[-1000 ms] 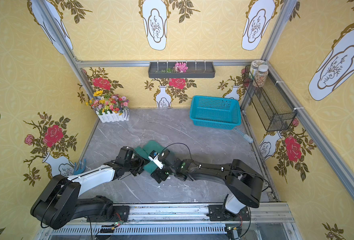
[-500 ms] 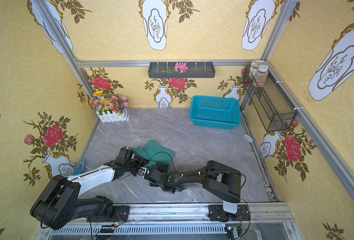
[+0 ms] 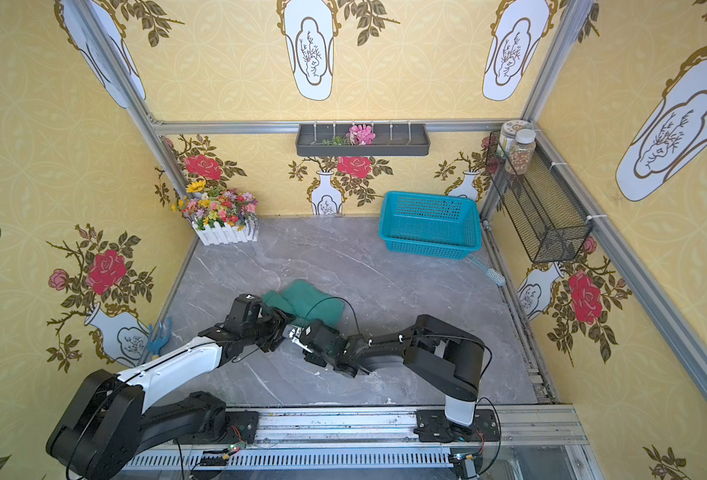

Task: Roll up the long pants
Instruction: Roll the long pant at the center of the board.

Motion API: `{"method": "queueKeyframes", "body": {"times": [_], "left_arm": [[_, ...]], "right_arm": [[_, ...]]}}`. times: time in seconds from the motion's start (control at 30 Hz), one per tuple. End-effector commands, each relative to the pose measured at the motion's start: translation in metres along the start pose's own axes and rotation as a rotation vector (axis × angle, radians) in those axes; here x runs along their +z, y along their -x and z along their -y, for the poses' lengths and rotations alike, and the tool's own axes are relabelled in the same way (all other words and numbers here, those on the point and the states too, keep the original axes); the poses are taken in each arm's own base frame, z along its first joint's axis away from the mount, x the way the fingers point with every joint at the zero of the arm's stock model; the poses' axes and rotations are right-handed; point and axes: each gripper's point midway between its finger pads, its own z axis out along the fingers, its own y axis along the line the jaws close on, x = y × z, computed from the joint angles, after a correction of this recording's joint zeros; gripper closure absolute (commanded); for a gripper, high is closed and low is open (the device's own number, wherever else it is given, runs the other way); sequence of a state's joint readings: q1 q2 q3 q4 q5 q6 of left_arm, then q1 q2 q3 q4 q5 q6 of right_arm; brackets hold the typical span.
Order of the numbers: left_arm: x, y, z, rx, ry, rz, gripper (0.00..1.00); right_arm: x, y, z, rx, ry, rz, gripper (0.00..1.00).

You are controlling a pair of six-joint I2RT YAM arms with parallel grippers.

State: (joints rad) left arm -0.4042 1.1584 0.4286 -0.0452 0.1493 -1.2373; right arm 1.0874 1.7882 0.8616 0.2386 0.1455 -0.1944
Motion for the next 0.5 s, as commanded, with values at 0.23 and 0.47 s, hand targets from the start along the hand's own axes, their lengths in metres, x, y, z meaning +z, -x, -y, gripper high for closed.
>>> {"method": "queueKeyframes", "body": {"times": [0.23,0.47], "left_arm": [[-0.004,-0.001,-0.022,-0.021,0.098,0.006,0.24],[0.001,-0.006,-0.037,-0.077,0.124,-0.015,0.23]], "right_arm": [[-0.009,-0.040,-0.032,0.503,0.546,-0.130,0.76],[-0.011,-0.026,-0.032,0.670,0.732,-0.086,0.77]]}}
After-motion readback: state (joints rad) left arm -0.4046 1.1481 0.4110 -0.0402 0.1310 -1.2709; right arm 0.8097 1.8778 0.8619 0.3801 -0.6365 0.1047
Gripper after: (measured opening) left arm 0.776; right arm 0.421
